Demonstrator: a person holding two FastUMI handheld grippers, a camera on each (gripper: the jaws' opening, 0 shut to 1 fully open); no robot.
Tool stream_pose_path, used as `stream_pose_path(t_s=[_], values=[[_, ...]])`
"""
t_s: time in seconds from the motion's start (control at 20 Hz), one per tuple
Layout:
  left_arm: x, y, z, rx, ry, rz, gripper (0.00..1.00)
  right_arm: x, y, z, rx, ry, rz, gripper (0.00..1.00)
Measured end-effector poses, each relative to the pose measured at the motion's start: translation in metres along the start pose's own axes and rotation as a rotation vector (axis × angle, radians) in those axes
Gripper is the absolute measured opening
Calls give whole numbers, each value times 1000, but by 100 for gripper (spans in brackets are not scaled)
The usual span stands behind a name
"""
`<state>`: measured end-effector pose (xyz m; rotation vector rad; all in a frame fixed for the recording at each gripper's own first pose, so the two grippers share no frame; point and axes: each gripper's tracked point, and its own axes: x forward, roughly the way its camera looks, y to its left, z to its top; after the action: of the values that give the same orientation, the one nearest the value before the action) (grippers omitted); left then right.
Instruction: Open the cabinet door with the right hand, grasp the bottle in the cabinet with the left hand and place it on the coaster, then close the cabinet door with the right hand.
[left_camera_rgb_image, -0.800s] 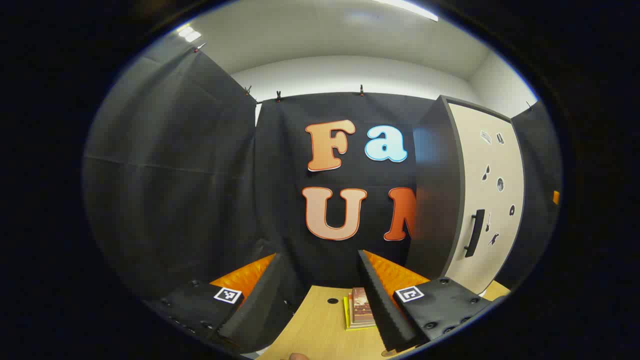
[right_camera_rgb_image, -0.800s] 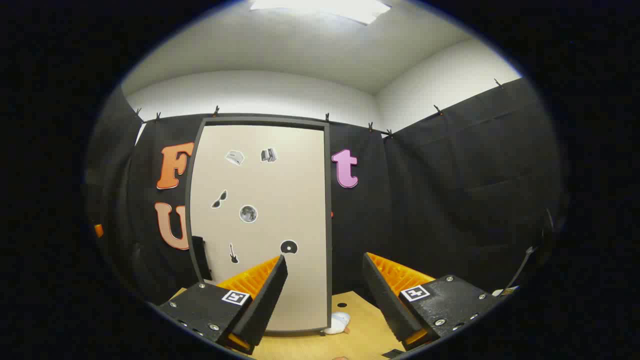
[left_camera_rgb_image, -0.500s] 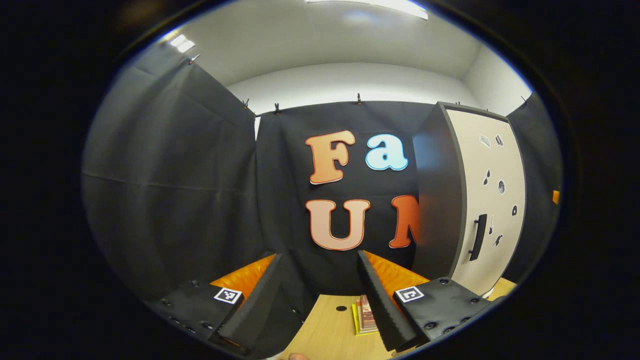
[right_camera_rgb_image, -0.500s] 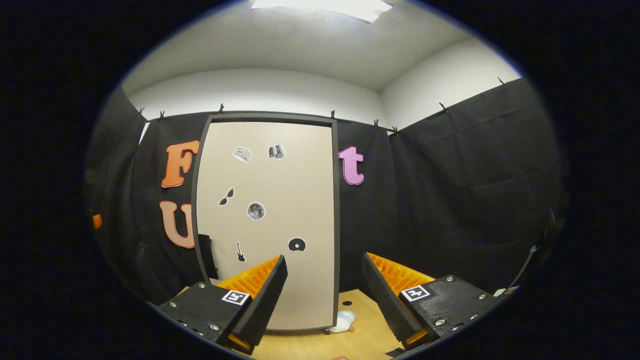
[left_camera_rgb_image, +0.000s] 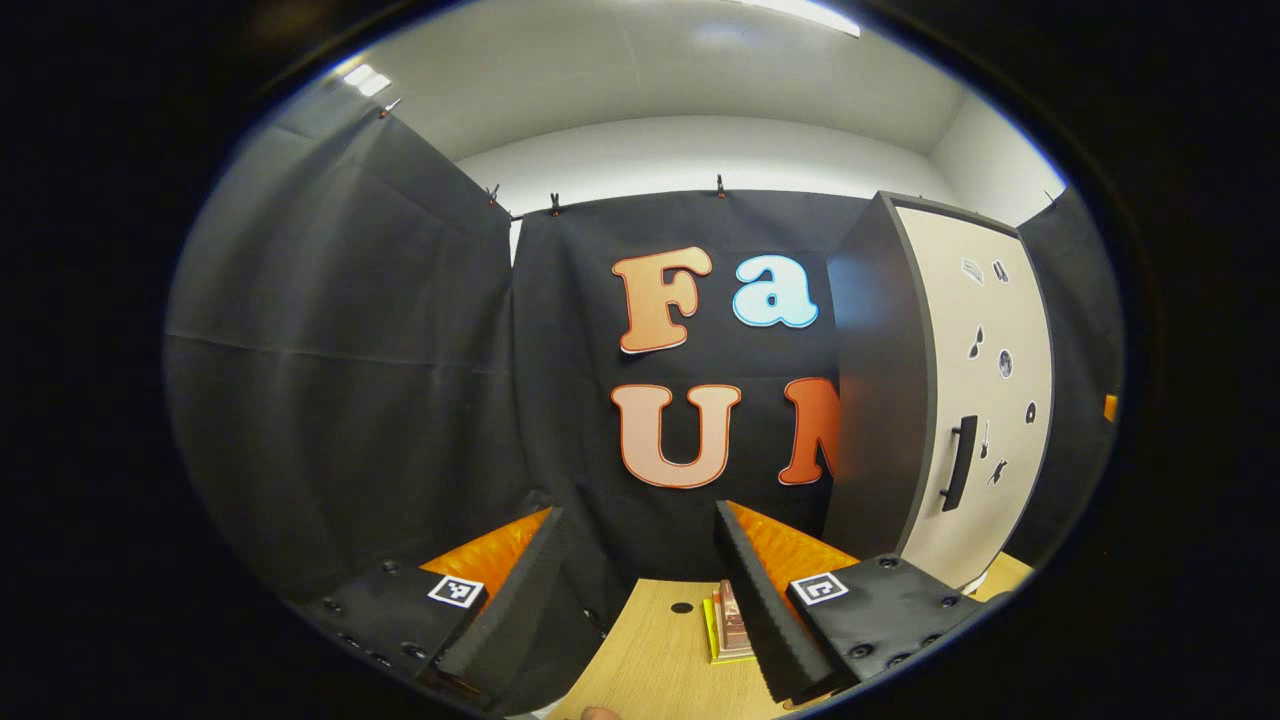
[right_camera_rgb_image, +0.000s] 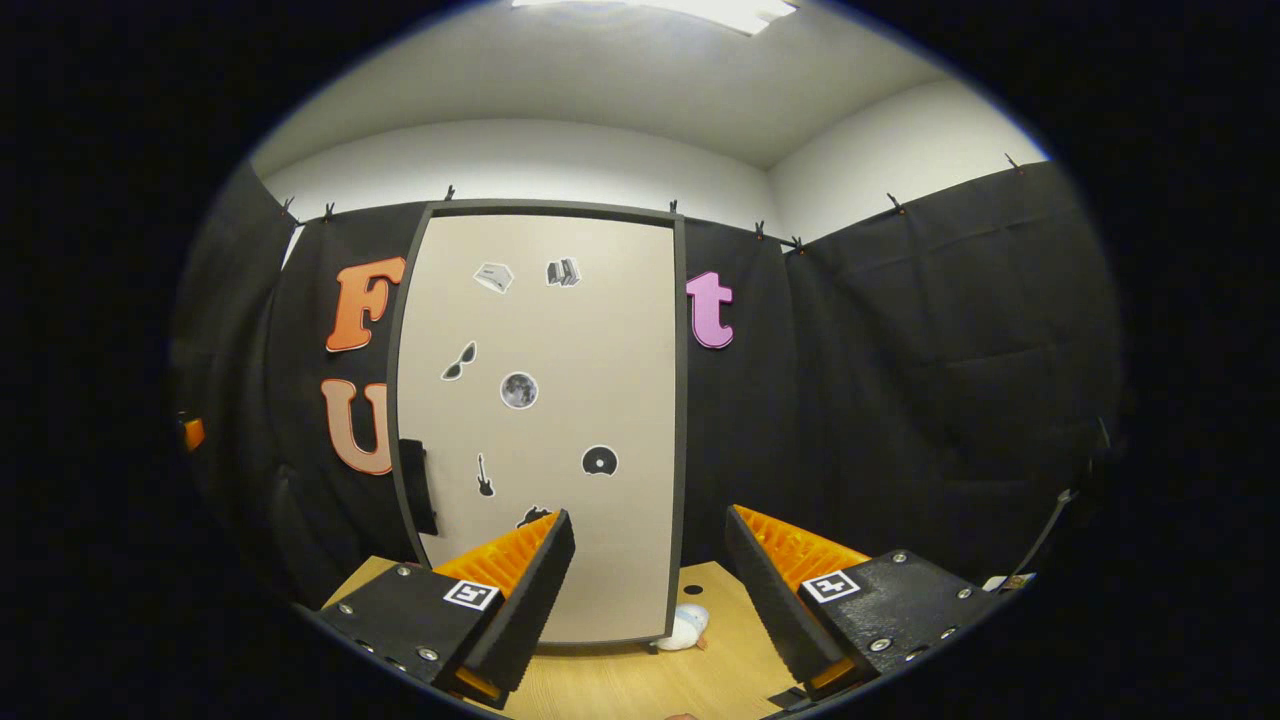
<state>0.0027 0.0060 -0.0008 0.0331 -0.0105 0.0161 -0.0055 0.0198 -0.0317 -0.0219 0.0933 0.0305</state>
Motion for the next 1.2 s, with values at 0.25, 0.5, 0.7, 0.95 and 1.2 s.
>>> stream_pose_path(t_s=[0.25,0.5,0.7,0.95,1.2], values=[[-3,8,-3,0,-1,11,94,2,15,-2,-13,8,26,94],[-5,14,-6,-5,-6,8,96,14,51,-6,-7,26,85,94],[-4,21,-8,-6,-9,12,93,27,97,-13,-4,43,163,94],[-6,20,-13,-13,-4,3,96,45,160,-27,16,68,260,94],[-9,18,-19,-9,2,-10,98,70,215,-44,25,97,327,95]])
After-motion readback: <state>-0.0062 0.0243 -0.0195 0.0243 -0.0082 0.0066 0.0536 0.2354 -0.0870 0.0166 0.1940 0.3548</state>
